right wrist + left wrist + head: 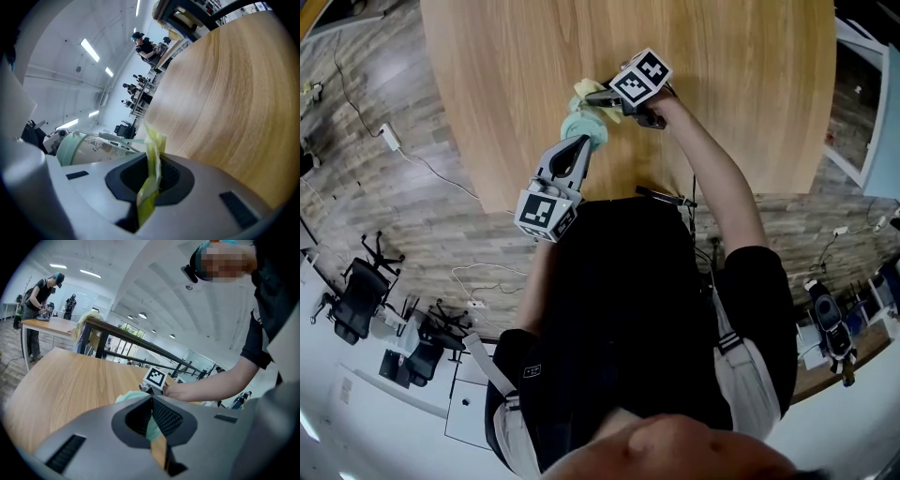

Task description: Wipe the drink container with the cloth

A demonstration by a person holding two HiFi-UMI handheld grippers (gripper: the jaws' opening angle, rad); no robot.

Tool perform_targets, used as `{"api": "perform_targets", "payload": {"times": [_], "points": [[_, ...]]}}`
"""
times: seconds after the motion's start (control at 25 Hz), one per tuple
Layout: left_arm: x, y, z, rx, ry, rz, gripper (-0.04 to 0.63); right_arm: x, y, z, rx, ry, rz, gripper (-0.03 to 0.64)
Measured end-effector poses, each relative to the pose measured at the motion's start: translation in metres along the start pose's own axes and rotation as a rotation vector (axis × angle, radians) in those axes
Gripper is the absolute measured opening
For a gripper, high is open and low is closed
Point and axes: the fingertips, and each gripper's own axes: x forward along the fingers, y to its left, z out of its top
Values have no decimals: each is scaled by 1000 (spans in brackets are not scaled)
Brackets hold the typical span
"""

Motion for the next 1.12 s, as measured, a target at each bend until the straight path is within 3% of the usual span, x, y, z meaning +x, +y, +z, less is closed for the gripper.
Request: {"api": "perform_targets", "payload": {"times": [0.16, 0.4, 0.88, 1.12], "points": [[3, 0, -1, 11, -1, 6, 23, -13, -4, -9, 9, -61, -76, 43], [6, 6, -4, 8, -9, 7, 23, -23, 0, -19, 81, -167, -93, 43], [13, 3, -4, 29, -11, 8, 23, -24, 6, -75, 135, -193, -190, 43], [16, 0, 10, 56, -37, 9, 23, -38, -6, -82, 153, -233, -318, 43]]}}
